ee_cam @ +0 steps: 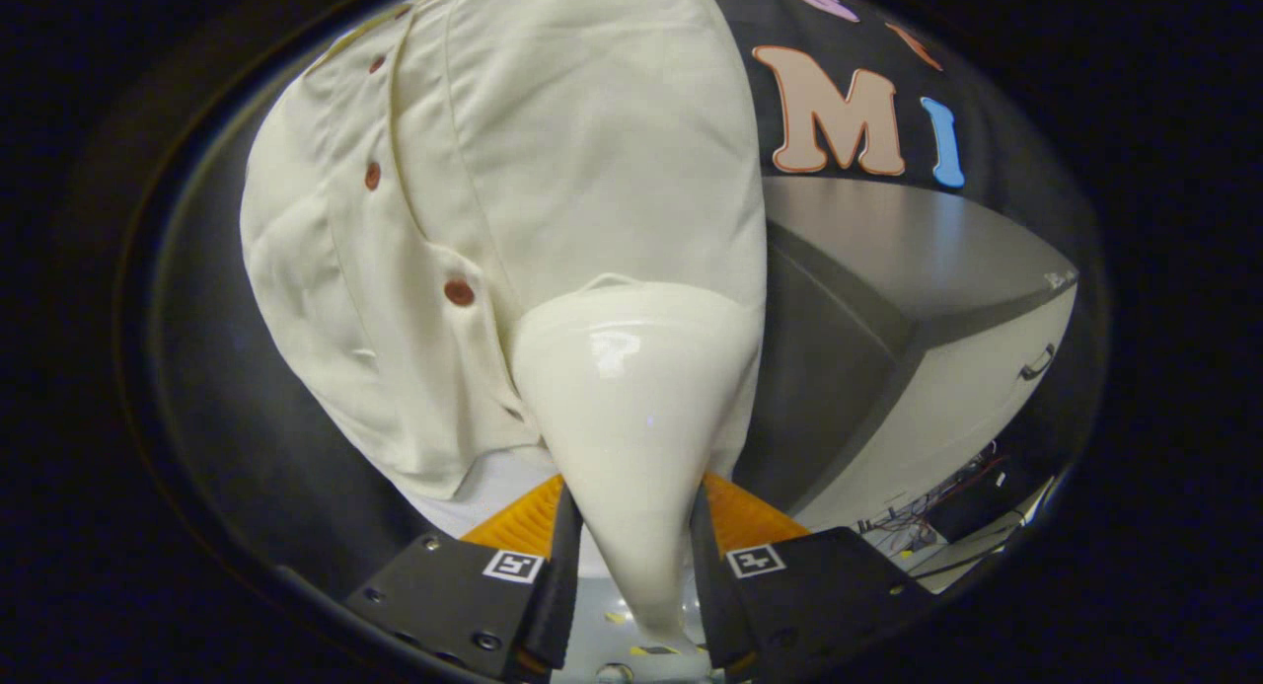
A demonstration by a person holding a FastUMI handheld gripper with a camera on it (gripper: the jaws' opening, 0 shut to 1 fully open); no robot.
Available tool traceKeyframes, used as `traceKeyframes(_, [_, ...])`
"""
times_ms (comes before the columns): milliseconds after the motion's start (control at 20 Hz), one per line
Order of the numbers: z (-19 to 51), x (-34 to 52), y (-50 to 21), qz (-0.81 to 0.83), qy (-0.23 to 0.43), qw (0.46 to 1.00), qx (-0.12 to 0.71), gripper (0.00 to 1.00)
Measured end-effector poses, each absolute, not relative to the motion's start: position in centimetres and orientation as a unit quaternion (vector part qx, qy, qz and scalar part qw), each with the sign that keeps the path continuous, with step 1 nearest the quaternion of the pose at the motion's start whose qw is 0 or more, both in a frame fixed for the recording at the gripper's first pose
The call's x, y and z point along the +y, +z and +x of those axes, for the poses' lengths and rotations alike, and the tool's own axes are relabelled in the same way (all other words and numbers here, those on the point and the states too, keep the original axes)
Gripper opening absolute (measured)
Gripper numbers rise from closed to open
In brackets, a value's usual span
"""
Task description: Iron the clothes twice with a garment steamer, once on the left side and once on the right side.
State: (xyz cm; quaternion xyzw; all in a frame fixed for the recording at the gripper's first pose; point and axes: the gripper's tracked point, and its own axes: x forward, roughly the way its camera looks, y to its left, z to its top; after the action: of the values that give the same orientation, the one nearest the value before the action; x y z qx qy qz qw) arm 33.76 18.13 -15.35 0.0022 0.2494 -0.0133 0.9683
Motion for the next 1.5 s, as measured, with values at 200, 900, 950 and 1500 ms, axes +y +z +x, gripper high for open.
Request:
traceKeyframes(200, [33.4, 17.3, -18.5, 0.026, -0.020, 0.962, 0.272, 0.53])
traceKeyframes(900, [27.3, 15.2, -17.7, 0.011, -0.023, 0.972, 0.236, 0.53])
traceKeyframes(950, [26.8, 15.0, -17.6, 0.015, -0.028, 0.972, 0.234, 0.53])
traceKeyframes(1500, [19.7, 13.4, -12.6, 0.048, -0.087, 0.980, 0.171, 0.53])
